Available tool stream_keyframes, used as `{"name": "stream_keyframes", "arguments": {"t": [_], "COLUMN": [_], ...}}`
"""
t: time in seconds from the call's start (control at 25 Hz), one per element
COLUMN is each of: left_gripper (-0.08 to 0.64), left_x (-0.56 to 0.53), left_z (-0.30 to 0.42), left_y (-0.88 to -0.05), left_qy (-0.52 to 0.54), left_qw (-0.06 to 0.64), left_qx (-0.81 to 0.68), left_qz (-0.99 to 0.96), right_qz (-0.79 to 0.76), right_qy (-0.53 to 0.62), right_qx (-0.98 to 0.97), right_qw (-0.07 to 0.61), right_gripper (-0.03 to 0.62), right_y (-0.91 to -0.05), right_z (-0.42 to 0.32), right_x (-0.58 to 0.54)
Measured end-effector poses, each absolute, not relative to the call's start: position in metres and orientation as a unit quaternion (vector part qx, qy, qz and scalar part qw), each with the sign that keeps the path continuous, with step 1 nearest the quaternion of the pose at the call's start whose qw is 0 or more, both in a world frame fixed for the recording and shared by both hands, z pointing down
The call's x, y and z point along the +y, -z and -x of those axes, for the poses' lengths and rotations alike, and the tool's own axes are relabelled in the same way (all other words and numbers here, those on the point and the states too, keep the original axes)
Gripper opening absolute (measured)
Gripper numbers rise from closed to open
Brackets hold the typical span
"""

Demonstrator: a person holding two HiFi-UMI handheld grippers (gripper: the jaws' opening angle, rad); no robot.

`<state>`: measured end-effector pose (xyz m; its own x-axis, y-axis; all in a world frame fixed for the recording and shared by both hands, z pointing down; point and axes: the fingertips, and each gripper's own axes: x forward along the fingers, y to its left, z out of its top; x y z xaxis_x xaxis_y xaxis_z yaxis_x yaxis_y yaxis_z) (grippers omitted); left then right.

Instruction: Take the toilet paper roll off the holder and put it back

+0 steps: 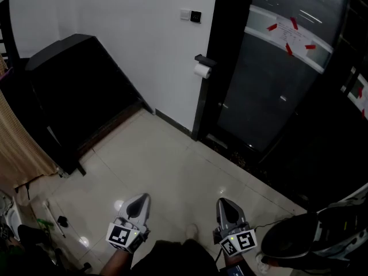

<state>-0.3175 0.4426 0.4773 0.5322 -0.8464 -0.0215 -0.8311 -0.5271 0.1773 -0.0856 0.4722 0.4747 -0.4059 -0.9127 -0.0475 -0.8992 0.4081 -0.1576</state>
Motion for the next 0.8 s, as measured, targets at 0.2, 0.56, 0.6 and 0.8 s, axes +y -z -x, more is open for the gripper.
{"name": "stream_keyframes", "arguments": {"t": [0.2,0.56,0.6,0.8], "left_gripper": [0.002,0.002,0.002,0.002], "left_x": [0.397,0.324,0.318,0.289], "left_z": [0.288,0.202,0.192,0.157], "left_y": [-0.461,-0.459,-0.459,-0.461], "left_qy": [0.055,0.055,0.056,0.049], "left_qw": [0.053,0.042,0.041,0.043], "left_qx": [-0.497,-0.495,-0.491,-0.477], "left_qz": [-0.864,-0.866,-0.868,-0.877], "right_qz": [0.532,0.531,0.534,0.54], "right_qy": [0.043,0.047,0.047,0.052], "right_qx": [0.842,0.842,0.841,0.838], "right_qw": [0.082,0.076,0.072,0.061], "right_gripper": [0.014,0.014,0.014,0.014], "right_y": [-0.465,-0.467,-0.468,-0.473], "right_z": [0.05,-0.031,-0.04,-0.071], "right_x": [0.418,0.355,0.351,0.328]}}
